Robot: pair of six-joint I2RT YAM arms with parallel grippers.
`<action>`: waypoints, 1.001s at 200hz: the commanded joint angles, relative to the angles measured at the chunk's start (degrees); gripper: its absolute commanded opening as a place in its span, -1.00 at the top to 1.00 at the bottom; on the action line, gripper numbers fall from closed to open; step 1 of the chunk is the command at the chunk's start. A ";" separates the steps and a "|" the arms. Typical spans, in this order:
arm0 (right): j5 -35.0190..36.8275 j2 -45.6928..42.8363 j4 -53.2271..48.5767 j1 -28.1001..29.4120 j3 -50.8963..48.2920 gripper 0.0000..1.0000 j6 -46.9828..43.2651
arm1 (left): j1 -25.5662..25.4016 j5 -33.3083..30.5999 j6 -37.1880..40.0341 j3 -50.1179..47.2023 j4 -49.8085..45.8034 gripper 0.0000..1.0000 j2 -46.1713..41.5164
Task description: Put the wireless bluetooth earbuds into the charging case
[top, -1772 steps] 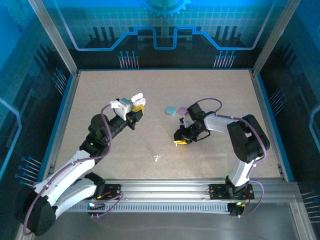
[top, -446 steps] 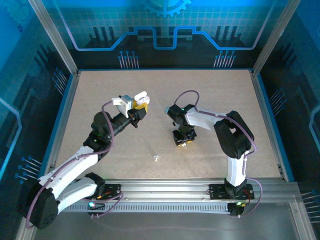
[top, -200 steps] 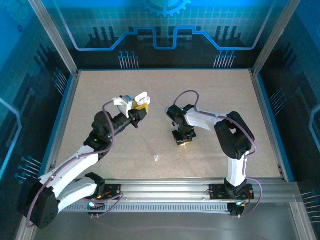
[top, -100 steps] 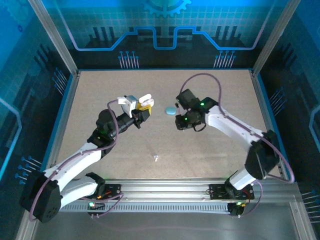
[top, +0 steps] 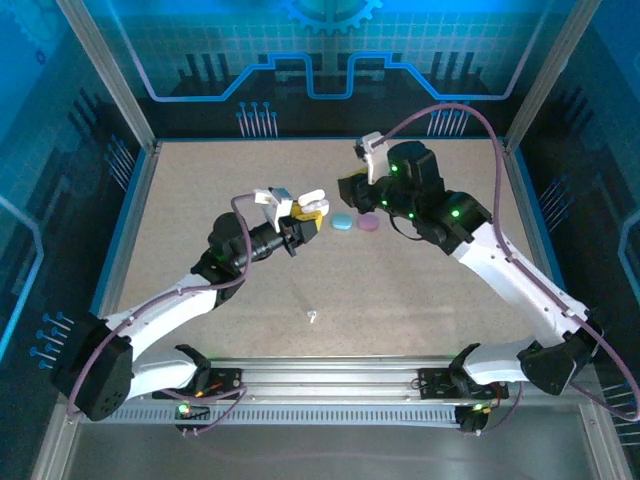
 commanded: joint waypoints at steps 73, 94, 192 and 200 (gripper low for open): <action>-5.52 3.85 3.97 2.48 1.47 0.44 -2.31 | -0.95 2.53 -1.62 2.51 3.84 0.40 0.59; -5.69 4.14 3.69 2.80 1.51 0.44 -2.91 | -0.92 2.41 -1.72 2.51 3.85 0.40 0.49; -8.72 4.32 1.29 3.24 -0.48 0.46 -6.57 | -1.04 0.97 -1.75 2.07 4.56 0.40 -0.03; -9.17 4.16 1.23 3.20 -0.85 0.46 -6.81 | -0.99 0.77 -1.77 1.98 4.55 0.40 -0.06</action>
